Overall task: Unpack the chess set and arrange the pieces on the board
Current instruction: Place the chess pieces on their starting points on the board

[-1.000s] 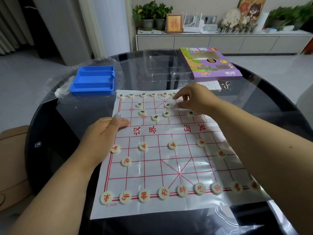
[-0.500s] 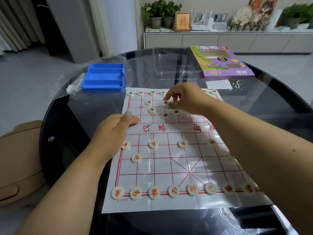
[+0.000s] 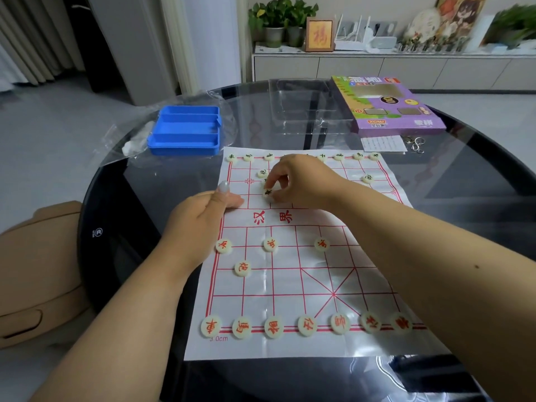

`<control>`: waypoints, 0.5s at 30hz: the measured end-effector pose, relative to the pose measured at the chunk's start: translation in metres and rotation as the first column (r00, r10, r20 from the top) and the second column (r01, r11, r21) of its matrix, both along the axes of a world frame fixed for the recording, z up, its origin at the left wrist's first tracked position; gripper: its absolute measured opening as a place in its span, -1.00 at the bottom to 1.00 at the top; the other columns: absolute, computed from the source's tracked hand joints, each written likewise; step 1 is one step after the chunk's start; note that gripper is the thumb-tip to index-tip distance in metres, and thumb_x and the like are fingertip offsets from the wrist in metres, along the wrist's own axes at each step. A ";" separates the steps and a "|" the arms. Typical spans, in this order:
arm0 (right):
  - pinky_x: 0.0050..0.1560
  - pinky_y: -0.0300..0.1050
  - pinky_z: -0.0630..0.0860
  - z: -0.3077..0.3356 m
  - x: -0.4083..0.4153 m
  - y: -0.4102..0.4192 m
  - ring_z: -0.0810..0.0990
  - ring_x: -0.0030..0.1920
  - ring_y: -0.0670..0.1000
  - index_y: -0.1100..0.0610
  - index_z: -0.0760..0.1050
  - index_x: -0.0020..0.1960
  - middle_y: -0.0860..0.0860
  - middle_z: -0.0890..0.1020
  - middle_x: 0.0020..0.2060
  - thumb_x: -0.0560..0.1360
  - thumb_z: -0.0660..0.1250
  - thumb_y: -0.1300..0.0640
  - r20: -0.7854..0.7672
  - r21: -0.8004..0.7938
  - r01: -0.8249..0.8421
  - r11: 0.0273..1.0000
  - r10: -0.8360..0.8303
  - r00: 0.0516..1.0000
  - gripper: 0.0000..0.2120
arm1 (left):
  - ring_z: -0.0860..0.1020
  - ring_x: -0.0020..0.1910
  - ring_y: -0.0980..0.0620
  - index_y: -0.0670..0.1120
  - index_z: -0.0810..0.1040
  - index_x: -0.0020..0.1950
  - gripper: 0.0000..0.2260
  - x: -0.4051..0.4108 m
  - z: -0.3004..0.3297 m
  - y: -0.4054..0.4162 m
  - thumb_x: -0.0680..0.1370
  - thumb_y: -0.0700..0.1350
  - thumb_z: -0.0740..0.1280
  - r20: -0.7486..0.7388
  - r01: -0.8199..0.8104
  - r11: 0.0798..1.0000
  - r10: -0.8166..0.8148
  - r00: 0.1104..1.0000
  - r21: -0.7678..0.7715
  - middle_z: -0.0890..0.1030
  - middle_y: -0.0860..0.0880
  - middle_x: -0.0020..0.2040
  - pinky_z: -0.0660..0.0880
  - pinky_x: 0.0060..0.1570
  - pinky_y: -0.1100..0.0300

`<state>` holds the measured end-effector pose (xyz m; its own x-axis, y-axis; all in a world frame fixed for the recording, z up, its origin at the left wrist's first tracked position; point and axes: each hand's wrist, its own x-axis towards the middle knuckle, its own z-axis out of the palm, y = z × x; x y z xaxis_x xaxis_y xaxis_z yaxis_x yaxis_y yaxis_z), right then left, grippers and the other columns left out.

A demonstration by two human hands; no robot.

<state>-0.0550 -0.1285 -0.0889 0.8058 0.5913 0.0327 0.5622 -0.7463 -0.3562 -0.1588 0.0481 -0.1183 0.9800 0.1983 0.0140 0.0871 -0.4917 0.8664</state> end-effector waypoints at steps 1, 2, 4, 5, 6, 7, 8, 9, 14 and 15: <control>-0.33 -0.28 0.31 0.000 0.000 0.000 0.45 -0.18 -0.05 0.02 0.61 0.10 -0.08 0.48 -0.17 0.44 0.41 0.00 0.004 -0.005 -0.002 1.000 0.002 1.000 -0.76 | 0.58 -0.06 0.24 0.07 0.63 0.13 -0.55 0.000 0.000 0.000 0.60 0.22 0.00 0.002 -0.001 1.000 0.001 1.000 0.000 0.59 0.25 0.01 0.44 -0.21 0.44; -0.33 -0.28 0.31 0.000 0.001 0.000 0.45 -0.19 -0.06 0.02 0.61 0.10 -0.09 0.48 -0.18 0.44 0.41 0.00 0.006 -0.008 -0.005 1.000 0.005 1.000 -0.75 | 0.59 -0.07 0.24 0.07 0.63 0.13 -0.55 0.000 0.000 0.000 0.60 0.22 0.00 0.002 -0.002 1.000 0.002 1.000 -0.001 0.58 0.26 -0.01 0.45 -0.21 0.43; -0.33 -0.28 0.34 0.002 0.002 -0.002 0.44 -0.21 -0.07 0.02 0.60 0.10 -0.09 0.49 -0.19 0.44 0.42 0.02 0.009 0.004 -0.005 1.000 0.005 1.000 -0.75 | 0.60 -0.12 0.24 0.08 0.62 0.12 -0.55 0.000 0.000 0.000 0.59 0.23 0.00 -0.002 -0.003 1.000 0.003 1.000 -0.007 0.58 0.27 -0.05 0.47 -0.25 0.44; -0.33 -0.28 0.35 0.004 0.004 -0.003 0.45 -0.22 -0.07 0.02 0.60 0.10 -0.09 0.50 -0.19 0.44 0.42 0.03 0.011 0.028 0.008 1.000 -0.008 1.000 -0.76 | 0.60 -0.13 0.25 0.08 0.62 0.11 -0.55 0.000 0.000 0.000 0.59 0.23 0.00 -0.001 -0.002 1.000 0.002 1.000 -0.009 0.58 0.27 -0.06 0.47 -0.28 0.45; -0.33 -0.28 0.35 0.005 0.006 -0.004 0.46 -0.23 -0.06 0.03 0.60 0.10 -0.08 0.51 -0.20 0.45 0.42 0.03 0.013 0.065 0.034 0.997 -0.034 0.999 -0.77 | 0.60 -0.13 0.26 0.07 0.62 0.10 -0.55 0.000 0.001 0.000 0.59 0.22 0.00 0.003 0.002 1.000 -0.002 1.000 -0.009 0.59 0.27 -0.05 0.46 -0.29 0.47; -0.34 -0.28 0.36 0.006 0.009 -0.005 0.47 -0.24 -0.06 0.03 0.61 0.08 -0.08 0.52 -0.21 0.45 0.42 0.03 0.018 0.106 0.070 0.992 -0.072 0.997 -0.79 | 0.59 -0.13 0.27 0.07 0.63 0.10 -0.55 0.000 0.001 0.000 0.60 0.22 -0.01 0.006 0.005 1.000 -0.005 1.000 -0.009 0.59 0.27 -0.05 0.46 -0.31 0.48; -0.34 -0.28 0.36 0.006 0.013 -0.005 0.48 -0.25 -0.06 0.04 0.62 0.05 -0.08 0.53 -0.22 0.46 0.41 0.02 0.028 0.138 0.110 0.984 -0.114 0.993 -0.80 | 0.59 -0.15 0.29 0.07 0.63 0.09 -0.55 0.000 0.002 0.000 0.60 0.21 -0.01 0.008 0.004 1.000 -0.004 1.000 -0.011 0.59 0.26 -0.05 0.46 -0.32 0.50; -0.35 -0.27 0.36 0.005 0.017 -0.005 0.48 -0.27 -0.07 0.04 0.62 0.03 -0.08 0.55 -0.24 0.45 0.41 0.01 0.037 0.153 0.145 0.977 -0.153 0.988 -0.81 | 0.60 -0.16 0.29 0.07 0.63 0.08 -0.55 -0.001 0.002 0.000 0.59 0.21 0.00 0.009 0.000 1.000 0.000 1.000 -0.017 0.60 0.26 -0.05 0.46 -0.33 0.49; -0.27 -0.20 0.38 0.000 0.030 0.008 0.49 -0.29 -0.06 0.04 0.61 0.05 -0.08 0.54 -0.24 0.43 0.43 -0.02 -0.020 0.069 0.219 0.973 -0.218 0.976 -0.77 | 0.62 -0.13 0.22 0.05 0.64 0.07 -0.55 -0.001 0.001 0.001 0.60 0.20 0.01 0.017 -0.019 0.999 0.020 1.000 -0.032 0.62 0.22 -0.03 0.49 -0.28 0.45; -0.25 -0.19 0.39 0.000 0.032 0.012 0.50 -0.25 -0.05 0.04 0.61 0.06 -0.07 0.54 -0.21 0.43 0.44 -0.03 -0.028 0.065 0.226 0.972 -0.224 0.974 -0.75 | 0.62 -0.13 0.21 0.05 0.63 0.07 -0.56 0.000 0.001 0.001 0.60 0.20 0.01 0.019 -0.021 0.999 0.022 1.000 -0.035 0.62 0.21 -0.03 0.50 -0.28 0.43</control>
<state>-0.0233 -0.1166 -0.0890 0.9187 0.3918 0.0489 0.3749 -0.8267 -0.4194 -0.1592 0.0491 -0.1168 0.9752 0.2198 0.0257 0.0803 -0.4596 0.8845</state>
